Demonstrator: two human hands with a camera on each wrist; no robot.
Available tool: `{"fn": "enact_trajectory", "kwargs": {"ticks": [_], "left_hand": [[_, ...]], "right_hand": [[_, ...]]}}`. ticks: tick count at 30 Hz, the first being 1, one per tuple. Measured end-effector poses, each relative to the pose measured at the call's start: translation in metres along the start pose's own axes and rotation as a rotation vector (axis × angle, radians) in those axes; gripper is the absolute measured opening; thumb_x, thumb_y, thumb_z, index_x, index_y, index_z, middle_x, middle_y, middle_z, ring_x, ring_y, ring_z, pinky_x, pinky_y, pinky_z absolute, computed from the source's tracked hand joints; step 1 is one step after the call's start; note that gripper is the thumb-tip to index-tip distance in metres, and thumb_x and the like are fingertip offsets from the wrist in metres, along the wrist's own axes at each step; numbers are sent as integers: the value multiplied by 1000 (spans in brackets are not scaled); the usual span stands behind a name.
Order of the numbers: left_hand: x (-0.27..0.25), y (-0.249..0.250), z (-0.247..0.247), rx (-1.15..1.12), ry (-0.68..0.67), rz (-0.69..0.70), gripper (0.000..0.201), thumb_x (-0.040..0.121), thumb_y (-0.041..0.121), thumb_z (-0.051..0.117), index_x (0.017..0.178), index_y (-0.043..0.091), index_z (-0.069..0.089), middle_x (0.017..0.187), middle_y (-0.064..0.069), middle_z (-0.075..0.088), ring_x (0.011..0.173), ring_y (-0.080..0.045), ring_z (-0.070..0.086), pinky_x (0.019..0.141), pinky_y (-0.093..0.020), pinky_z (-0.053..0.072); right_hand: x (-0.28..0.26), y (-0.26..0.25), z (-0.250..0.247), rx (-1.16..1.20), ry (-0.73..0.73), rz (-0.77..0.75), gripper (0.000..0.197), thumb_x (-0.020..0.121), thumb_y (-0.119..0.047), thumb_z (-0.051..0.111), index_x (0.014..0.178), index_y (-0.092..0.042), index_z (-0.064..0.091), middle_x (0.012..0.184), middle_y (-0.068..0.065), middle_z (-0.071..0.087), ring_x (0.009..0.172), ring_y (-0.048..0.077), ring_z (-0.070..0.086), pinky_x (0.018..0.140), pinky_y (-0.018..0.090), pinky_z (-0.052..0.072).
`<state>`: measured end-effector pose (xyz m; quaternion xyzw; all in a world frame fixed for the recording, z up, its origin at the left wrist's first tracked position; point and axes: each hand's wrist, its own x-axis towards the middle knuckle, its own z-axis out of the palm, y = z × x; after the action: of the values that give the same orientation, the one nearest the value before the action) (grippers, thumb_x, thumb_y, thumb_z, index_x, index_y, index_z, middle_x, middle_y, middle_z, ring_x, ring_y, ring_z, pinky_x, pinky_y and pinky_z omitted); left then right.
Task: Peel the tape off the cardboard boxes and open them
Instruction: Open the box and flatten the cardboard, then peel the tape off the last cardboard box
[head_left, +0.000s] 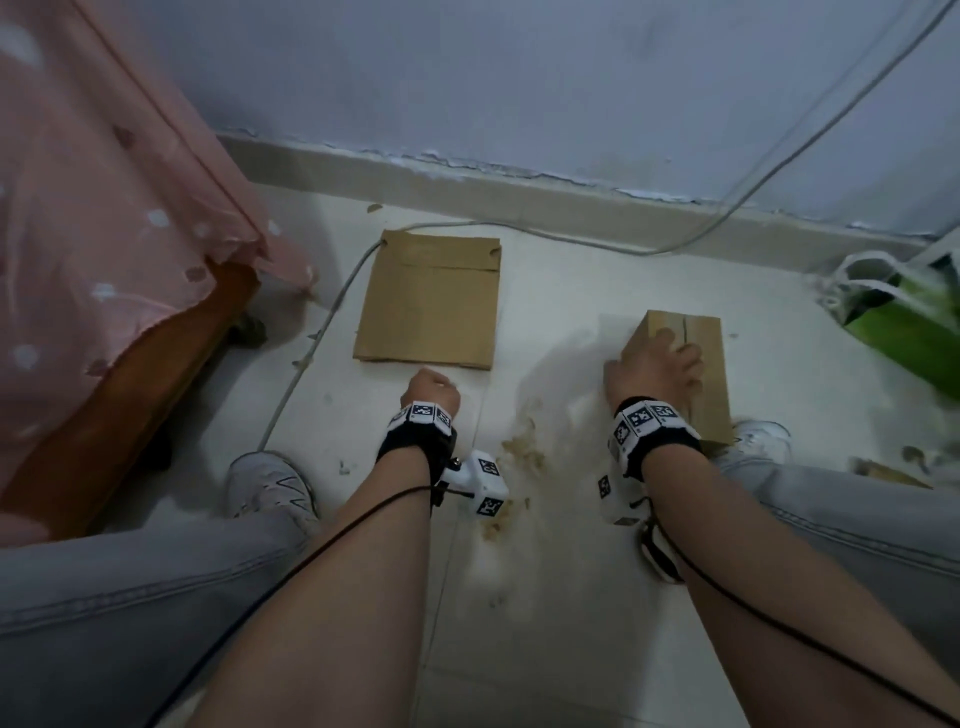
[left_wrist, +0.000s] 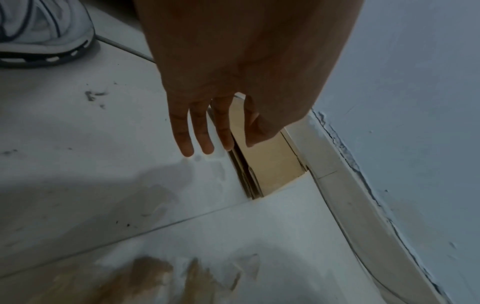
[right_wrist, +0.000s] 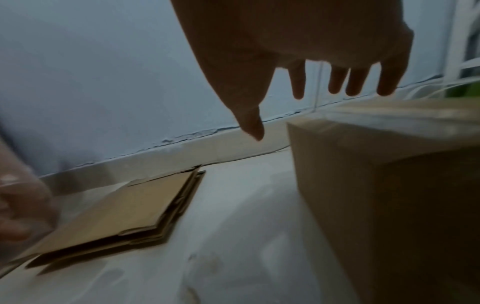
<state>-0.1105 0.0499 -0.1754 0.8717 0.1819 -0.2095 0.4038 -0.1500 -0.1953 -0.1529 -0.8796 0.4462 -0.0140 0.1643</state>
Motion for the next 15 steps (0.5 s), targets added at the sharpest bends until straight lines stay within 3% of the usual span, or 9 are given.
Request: {"fn": "enact_trajectory", "kwargs": {"ticks": [3, 6, 9, 12, 15], "left_hand": [[-11, 4, -3, 11, -16, -15, 29, 96, 13, 44, 114, 13, 67, 125, -12, 64, 114, -34, 59, 91, -32, 47], [-14, 7, -9, 38, -5, -33, 32, 96, 14, 42, 116, 11, 67, 125, -14, 64, 114, -35, 59, 95, -35, 49], [-11, 8, -16, 62, 20, -47, 33, 96, 16, 42, 115, 10, 68, 124, -16, 65, 113, -37, 60, 98, -38, 49], [-6, 9, -18, 49, 33, -78, 40, 95, 25, 37, 115, 6, 66, 118, -19, 66, 102, -40, 65, 93, -47, 53], [-6, 9, -13, 59, 9, -65, 38, 94, 25, 39, 115, 9, 66, 120, -17, 65, 101, -41, 64, 91, -49, 54]], "right_hand": [[10, 24, -9, -78, -143, 116, 92, 69, -48, 73, 144, -19, 29, 152, 21, 21, 139, 43, 22, 114, 59, 17], [13, 38, -12, -158, -215, 148, 104, 69, -61, 73, 149, -27, 16, 159, 24, 1, 145, 46, 5, 115, 64, 4], [14, 34, -14, -151, -324, 192, 112, 71, -60, 74, 152, -35, 1, 158, 25, -16, 144, 49, -10, 113, 67, -1], [15, 31, -13, -98, -363, 241, 109, 75, -48, 77, 151, -38, -1, 156, 25, -20, 144, 49, -10, 113, 67, 1], [10, 32, -14, -21, -291, 224, 74, 96, -32, 54, 154, -26, 9, 158, 28, -6, 144, 49, 4, 117, 60, 6]]}}
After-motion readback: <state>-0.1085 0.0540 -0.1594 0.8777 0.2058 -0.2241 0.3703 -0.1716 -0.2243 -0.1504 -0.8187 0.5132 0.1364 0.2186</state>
